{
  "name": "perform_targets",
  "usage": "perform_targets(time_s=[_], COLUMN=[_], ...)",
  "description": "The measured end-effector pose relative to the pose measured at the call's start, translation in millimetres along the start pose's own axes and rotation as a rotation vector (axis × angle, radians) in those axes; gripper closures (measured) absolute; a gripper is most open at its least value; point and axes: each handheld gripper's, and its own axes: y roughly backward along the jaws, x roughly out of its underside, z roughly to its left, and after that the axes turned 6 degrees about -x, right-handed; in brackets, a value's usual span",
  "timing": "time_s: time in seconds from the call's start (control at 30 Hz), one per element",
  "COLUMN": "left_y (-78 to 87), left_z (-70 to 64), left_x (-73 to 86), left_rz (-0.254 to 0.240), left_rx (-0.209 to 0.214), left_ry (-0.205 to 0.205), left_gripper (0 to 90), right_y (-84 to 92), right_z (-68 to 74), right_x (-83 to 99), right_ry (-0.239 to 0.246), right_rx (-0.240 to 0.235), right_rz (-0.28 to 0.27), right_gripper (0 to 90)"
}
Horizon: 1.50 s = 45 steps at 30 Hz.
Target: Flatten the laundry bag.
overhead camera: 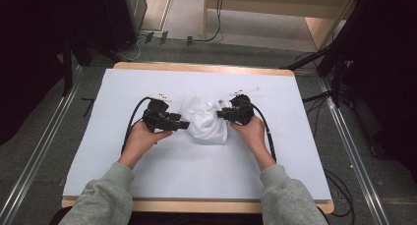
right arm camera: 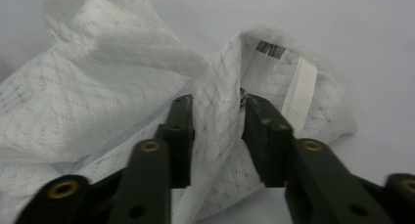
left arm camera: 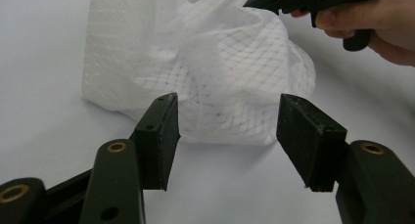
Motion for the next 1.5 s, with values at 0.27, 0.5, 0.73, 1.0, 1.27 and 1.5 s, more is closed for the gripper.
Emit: perform_targets(time_s=[0.27, 0.5, 0.73, 1.0, 1.27, 1.5], left_y=[-23.8, -42.6, -41.3, -27.2, -18.6, -14.5], left_z=[-0.4, 0.7, 6.4, 18.0, 27.6, 33.0], left_x=[-8.6, -3.2, 4.3, 9.8, 14.5, 20.1], left_rz=[0.019, 0.089, 0.067, 0.046, 0.04, 0.053], left_rx=[0.006, 0.038, 0.041, 0.023, 0.016, 0.004], left_ry=[-0.01, 0.009, 0.012, 0.072, 0.114, 0.135], left_gripper=[41.6, 71.2, 90.0, 90.0, 90.0, 90.0], right_y=[2.6, 10.7, 26.6, 46.9, 52.2, 43.7], right_z=[9.1, 13.9, 27.4, 50.0, 71.7, 90.0], right_x=[2.8, 5.2, 11.8, 34.4, 56.7, 75.2], right_ry=[0.018, 0.033, 0.079, 0.099, 0.093, 0.108], right_rx=[-0.03, -0.034, -0.025, -0.053, -0.085, -0.121], right_rz=[0.008, -0.007, -0.011, -0.014, 0.002, 0.045], right_gripper=[89.7, 89.7, 90.0, 90.0, 90.0, 89.5])
